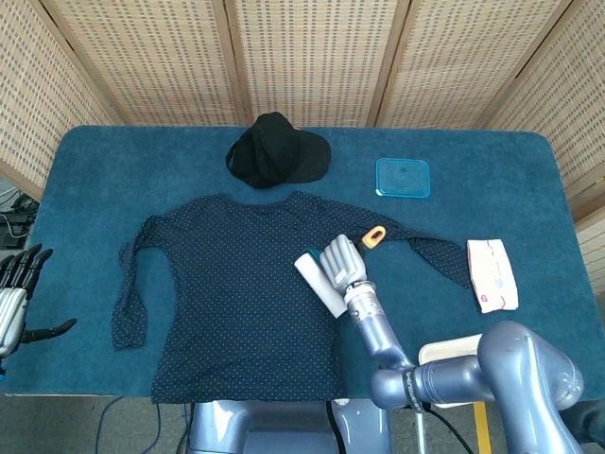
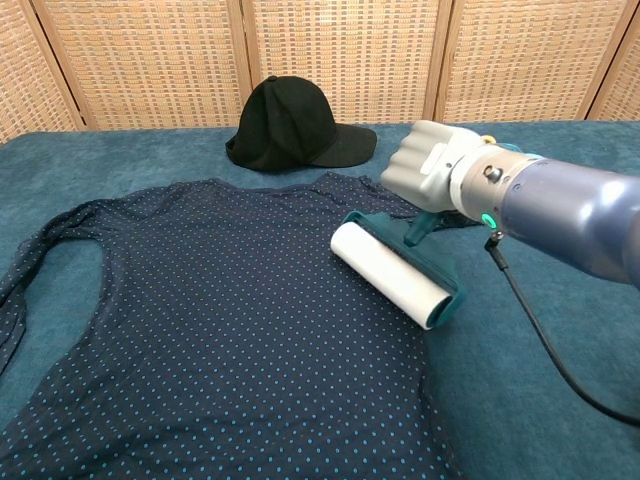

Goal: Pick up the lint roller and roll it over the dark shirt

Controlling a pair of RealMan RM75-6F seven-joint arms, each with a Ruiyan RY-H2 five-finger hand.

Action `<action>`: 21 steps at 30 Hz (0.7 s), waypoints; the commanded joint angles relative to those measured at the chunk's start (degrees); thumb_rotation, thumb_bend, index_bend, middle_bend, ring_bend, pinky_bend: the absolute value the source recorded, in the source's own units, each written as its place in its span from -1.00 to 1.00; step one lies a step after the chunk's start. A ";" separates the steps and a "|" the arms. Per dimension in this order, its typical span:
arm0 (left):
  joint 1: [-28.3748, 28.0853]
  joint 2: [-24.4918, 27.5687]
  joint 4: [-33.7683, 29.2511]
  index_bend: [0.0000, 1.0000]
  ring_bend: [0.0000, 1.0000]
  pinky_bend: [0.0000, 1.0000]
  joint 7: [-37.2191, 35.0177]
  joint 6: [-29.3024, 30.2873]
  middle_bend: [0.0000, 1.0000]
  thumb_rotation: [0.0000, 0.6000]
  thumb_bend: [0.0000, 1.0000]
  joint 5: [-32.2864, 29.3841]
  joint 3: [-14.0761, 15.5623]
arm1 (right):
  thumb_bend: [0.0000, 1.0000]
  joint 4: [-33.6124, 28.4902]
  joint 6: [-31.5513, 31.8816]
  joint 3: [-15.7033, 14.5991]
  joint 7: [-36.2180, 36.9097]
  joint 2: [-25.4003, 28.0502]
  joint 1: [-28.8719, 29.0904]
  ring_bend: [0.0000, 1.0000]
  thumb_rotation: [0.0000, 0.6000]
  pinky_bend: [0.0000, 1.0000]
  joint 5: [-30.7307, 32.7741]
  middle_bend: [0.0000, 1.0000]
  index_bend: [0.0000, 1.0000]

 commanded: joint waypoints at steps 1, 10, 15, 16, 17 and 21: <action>0.00 -0.01 0.04 -1.00 -1.00 -1.00 -0.03 -0.03 -1.00 1.00 -1.00 -0.09 -0.01 | 0.60 0.02 -0.29 0.19 0.02 0.25 -0.20 1.00 1.00 1.00 0.28 1.00 0.46; -0.15 -0.02 0.24 -1.00 -1.00 -1.00 -0.23 -0.30 -1.00 1.00 -1.00 -0.29 -0.02 | 0.60 -0.49 0.17 1.36 -3.14 -3.82 1.18 1.00 1.00 1.00 1.16 1.00 0.46; -0.21 -0.03 0.41 -1.00 -1.00 -1.00 -0.47 -0.44 -1.00 1.00 -1.00 -0.37 -0.04 | 0.60 -1.67 0.48 2.31 -5.46 -8.14 3.15 1.00 1.00 1.00 0.00 1.00 0.46; -0.22 -0.04 0.48 -1.00 -1.00 -1.00 -0.49 -0.45 -1.00 1.00 -1.00 -0.36 -0.03 | 0.60 -1.68 0.99 2.36 -6.27 -9.32 3.50 1.00 1.00 1.00 -0.05 1.00 0.46; -0.24 -0.05 0.52 -1.00 -1.00 -1.00 -0.49 -0.48 -1.00 1.00 -1.00 -0.35 -0.02 | 0.60 -1.69 1.30 2.33 -6.93 -10.02 3.76 1.00 1.00 1.00 -0.03 1.00 0.46; -0.36 -0.14 0.61 -1.00 -1.00 -1.00 -0.44 -0.74 -1.00 1.00 -1.00 -0.53 -0.02 | 0.60 -2.08 1.73 2.32 -8.79 -12.28 4.52 1.00 1.00 1.00 -0.01 1.00 0.45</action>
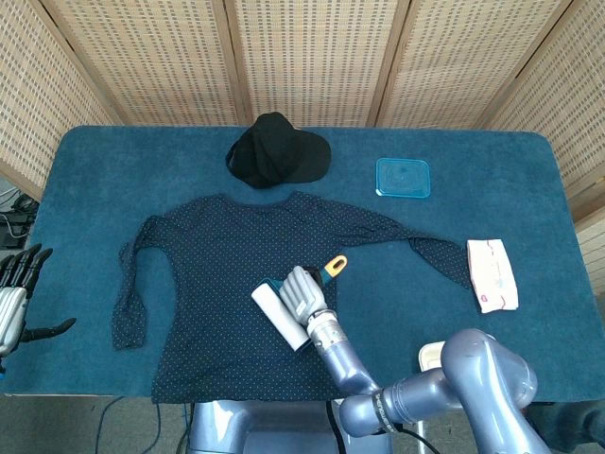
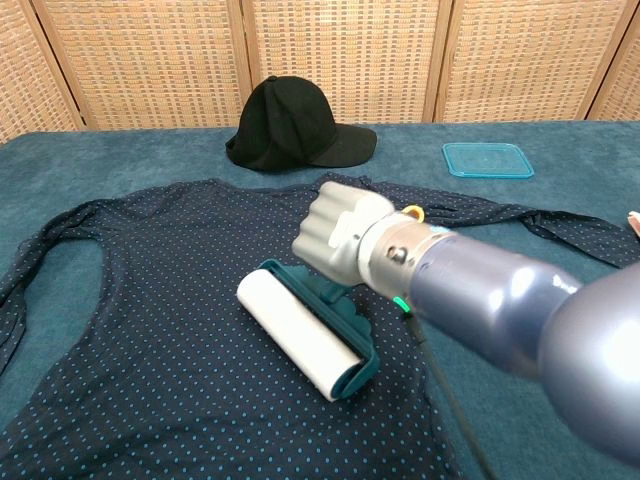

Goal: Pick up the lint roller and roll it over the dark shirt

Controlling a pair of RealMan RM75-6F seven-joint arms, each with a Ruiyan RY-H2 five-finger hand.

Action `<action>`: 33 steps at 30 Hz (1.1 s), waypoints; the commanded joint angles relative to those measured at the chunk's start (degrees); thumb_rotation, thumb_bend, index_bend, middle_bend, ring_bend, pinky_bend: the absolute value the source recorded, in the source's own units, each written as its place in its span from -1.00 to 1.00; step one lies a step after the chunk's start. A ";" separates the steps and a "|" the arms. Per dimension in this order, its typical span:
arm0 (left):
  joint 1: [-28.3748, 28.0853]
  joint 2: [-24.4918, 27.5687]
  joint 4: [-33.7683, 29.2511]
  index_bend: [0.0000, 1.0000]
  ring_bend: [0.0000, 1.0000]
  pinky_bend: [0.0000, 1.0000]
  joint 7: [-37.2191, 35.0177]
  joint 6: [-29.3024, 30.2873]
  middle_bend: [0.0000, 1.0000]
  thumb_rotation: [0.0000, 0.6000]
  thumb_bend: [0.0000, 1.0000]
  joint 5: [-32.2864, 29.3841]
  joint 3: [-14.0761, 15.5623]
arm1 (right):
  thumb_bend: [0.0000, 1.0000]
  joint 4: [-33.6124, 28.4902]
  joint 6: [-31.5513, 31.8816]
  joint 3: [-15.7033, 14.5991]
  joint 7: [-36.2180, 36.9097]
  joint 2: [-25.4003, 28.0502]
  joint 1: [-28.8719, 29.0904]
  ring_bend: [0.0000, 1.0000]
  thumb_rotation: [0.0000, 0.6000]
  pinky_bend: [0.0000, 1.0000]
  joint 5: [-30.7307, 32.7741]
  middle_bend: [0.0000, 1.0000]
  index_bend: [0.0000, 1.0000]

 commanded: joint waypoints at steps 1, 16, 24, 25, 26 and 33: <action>-0.06 -0.05 0.00 -1.00 -1.00 -1.00 0.08 -0.11 -1.00 1.00 -1.00 -0.07 0.01 | 0.60 -0.56 0.42 0.18 -1.49 -1.95 0.92 1.00 1.00 1.00 -0.27 1.00 0.46; -0.14 0.02 0.11 -1.00 -1.00 -1.00 -0.16 -0.25 -1.00 1.00 -1.00 -0.02 0.13 | 0.60 -0.77 0.95 -2.02 -0.92 0.78 -0.44 1.00 1.00 1.00 -3.27 1.00 0.45; -0.33 -0.11 0.03 -1.00 -1.00 -1.00 0.20 -0.57 -1.00 1.00 -1.00 -0.37 0.06 | 0.60 -0.81 -0.12 -4.19 2.03 7.30 -3.35 1.00 1.00 1.00 -3.06 1.00 0.45; -0.34 -0.12 0.00 -1.00 -1.00 -1.00 0.25 -0.59 -1.00 1.00 -1.00 -0.36 0.07 | 0.60 -0.74 -0.22 -4.35 2.26 7.90 -3.60 1.00 1.00 1.00 -2.95 1.00 0.45; -0.35 -0.13 -0.02 -1.00 -1.00 -1.00 0.33 -0.58 -1.00 1.00 -1.00 -0.34 0.08 | 0.60 -0.58 -0.38 -4.59 2.62 8.75 -3.97 1.00 1.00 1.00 -2.84 1.00 0.45; -0.44 -0.25 -0.06 -1.00 -1.00 -1.00 0.73 -0.67 -1.00 1.00 -1.00 -0.43 0.11 | 0.60 1.47 -1.70 -4.79 5.36 12.37 -6.24 1.00 1.00 1.00 -1.25 1.00 0.45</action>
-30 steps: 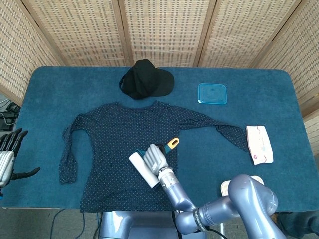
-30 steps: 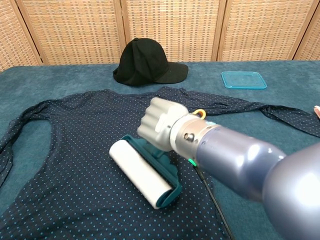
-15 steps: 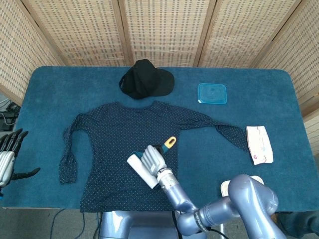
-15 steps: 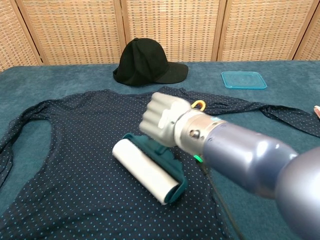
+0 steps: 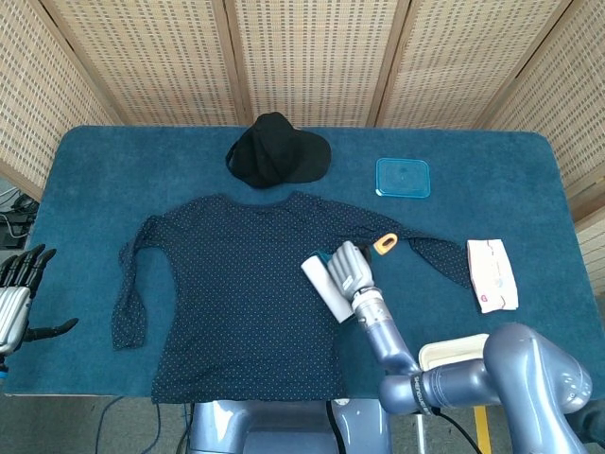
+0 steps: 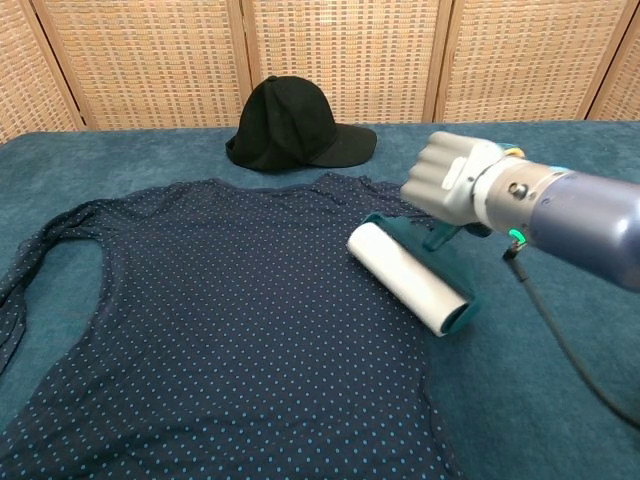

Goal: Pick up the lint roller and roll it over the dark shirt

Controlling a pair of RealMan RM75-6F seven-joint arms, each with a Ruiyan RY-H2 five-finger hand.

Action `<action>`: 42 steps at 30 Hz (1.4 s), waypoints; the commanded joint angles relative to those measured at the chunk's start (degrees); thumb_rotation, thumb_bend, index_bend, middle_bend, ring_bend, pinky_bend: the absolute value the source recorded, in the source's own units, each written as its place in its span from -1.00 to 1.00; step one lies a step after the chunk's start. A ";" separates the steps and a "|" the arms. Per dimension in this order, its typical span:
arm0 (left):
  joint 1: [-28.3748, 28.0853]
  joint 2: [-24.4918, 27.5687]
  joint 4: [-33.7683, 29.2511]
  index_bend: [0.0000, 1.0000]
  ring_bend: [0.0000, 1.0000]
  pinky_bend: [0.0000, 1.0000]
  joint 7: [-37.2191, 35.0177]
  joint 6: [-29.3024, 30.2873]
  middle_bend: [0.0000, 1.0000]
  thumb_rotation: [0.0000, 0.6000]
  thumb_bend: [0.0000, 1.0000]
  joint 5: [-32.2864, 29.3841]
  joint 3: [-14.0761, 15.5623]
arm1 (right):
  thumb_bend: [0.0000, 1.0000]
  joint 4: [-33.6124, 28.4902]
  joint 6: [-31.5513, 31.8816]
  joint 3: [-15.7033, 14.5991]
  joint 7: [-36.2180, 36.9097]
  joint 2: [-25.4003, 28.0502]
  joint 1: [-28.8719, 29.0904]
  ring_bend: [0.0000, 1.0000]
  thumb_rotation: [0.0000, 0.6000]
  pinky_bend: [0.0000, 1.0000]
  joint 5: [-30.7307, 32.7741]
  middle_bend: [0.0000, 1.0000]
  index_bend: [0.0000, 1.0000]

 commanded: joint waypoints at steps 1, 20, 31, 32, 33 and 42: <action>0.04 0.01 -0.05 -1.00 -1.00 -1.00 0.03 0.15 -1.00 1.00 -1.00 0.08 0.01 | 0.60 0.66 -0.70 0.31 0.66 0.39 -0.51 1.00 1.00 1.00 0.51 1.00 0.45; 0.01 0.02 0.37 -1.00 -1.00 -1.00 -0.41 -0.06 -1.00 1.00 -1.00 -0.07 0.07 | 0.60 -2.34 2.91 5.44 -7.76 -11.57 4.85 1.00 1.00 1.00 1.44 1.00 0.45; -0.11 -0.31 0.41 -1.00 -1.00 -1.00 0.29 -0.26 -1.00 1.00 -1.00 -0.20 0.15 | 0.60 -1.00 3.45 7.58 -9.18 -16.14 6.44 1.00 1.00 1.00 2.17 1.00 0.45; -0.09 -0.32 0.45 -1.00 -1.00 -1.00 0.22 -0.24 -1.00 1.00 -1.00 -0.26 0.13 | 0.60 -0.76 3.51 7.49 -9.15 -16.07 6.34 1.00 1.00 1.00 2.23 1.00 0.45; -0.08 -0.30 0.50 -1.00 -1.00 -1.00 0.12 -0.22 -1.00 1.00 -1.00 -0.32 0.09 | 0.60 -0.59 3.53 7.33 -9.04 -15.85 6.17 1.00 1.00 1.00 2.23 1.00 0.45; -0.12 -0.12 0.62 -1.00 -1.00 -1.00 -0.51 -0.31 -1.00 1.00 -1.00 -0.43 -0.02 | 0.60 -0.81 4.61 4.39 -5.26 -8.41 1.89 1.00 1.00 1.00 1.72 1.00 0.44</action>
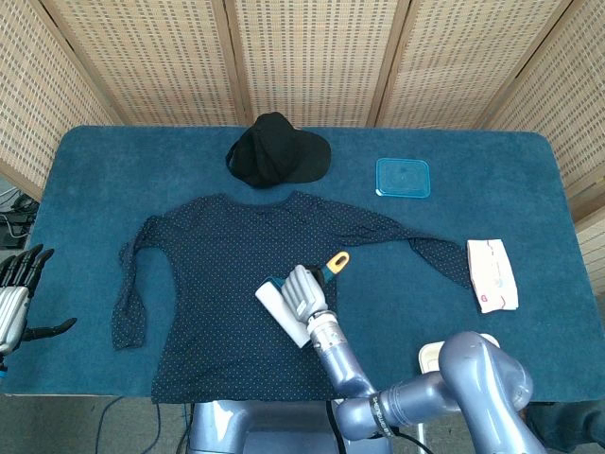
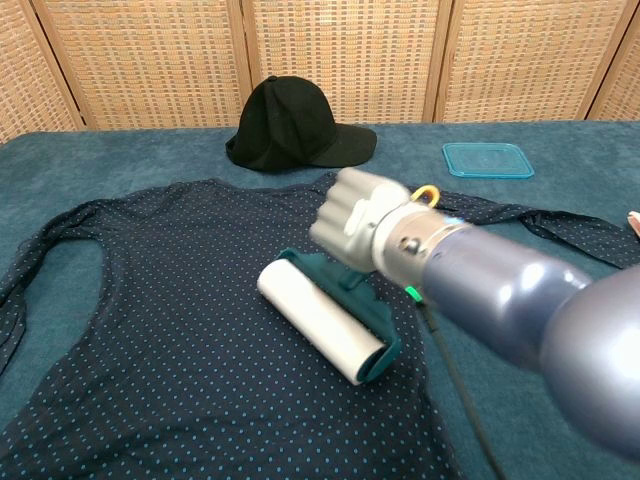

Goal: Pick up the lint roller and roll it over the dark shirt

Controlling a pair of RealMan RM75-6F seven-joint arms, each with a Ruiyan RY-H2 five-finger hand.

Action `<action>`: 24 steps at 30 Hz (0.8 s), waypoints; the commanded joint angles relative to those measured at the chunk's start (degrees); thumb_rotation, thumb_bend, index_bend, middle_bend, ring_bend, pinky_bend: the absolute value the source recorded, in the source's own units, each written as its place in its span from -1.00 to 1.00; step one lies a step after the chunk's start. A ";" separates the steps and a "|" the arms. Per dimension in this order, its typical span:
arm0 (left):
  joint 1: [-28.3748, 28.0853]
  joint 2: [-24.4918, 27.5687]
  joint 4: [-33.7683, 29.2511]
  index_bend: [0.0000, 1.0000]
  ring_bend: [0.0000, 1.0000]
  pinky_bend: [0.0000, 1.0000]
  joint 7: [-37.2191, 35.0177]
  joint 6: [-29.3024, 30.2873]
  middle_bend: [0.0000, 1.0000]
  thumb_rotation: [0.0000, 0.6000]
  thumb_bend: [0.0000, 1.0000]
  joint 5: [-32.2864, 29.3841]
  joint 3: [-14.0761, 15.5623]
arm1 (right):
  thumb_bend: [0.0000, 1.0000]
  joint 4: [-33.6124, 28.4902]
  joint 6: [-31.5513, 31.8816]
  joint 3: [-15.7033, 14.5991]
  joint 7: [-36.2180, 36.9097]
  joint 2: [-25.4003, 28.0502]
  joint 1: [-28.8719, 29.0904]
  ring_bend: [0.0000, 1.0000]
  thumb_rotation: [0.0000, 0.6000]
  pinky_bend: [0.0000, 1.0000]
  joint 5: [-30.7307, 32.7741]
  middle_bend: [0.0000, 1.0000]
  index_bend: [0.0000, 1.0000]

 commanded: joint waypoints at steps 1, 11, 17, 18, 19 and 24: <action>-0.01 -0.02 -0.08 -1.00 -1.00 -1.00 0.11 0.00 -1.00 1.00 -1.00 0.10 0.06 | 0.60 -0.31 0.46 -1.51 2.62 3.98 -2.57 1.00 1.00 1.00 -0.17 1.00 0.44; 0.18 -0.03 -0.66 -1.00 -1.00 -1.00 0.65 0.59 -1.00 1.00 -1.00 0.93 0.40 | 0.03 -1.73 -0.63 -3.57 9.97 10.75 -7.57 1.00 1.00 1.00 -2.06 1.00 -0.17; 0.34 0.19 -0.74 -1.00 -1.00 -1.00 0.03 1.01 -1.00 1.00 -1.00 1.60 0.55 | -1.00 -4.71 -0.97 -3.52 20.72 15.14 -10.87 0.70 1.00 0.87 -11.07 0.33 -1.00; 0.37 0.25 -0.76 -1.00 -1.00 -1.00 -0.11 1.10 -1.00 1.00 -1.00 1.69 0.57 | -1.00 -5.29 -0.62 -3.61 22.66 15.99 -11.50 0.42 1.00 0.63 -13.01 0.11 -1.00; 0.40 0.35 -0.78 -1.00 -1.00 -1.00 -0.35 1.20 -1.00 1.00 -1.00 1.84 0.57 | -1.00 -6.20 -0.06 -3.76 25.57 17.39 -12.51 0.20 1.00 0.38 -15.72 -0.05 -1.00; 0.96 1.08 -1.42 -1.00 -1.00 -1.00 -1.57 2.67 -1.00 1.00 -1.00 3.90 1.10 | -1.00 -8.58 3.36 -6.08 46.77 27.14 -20.58 -0.94 1.00 -0.89 -30.40 -0.88 -1.00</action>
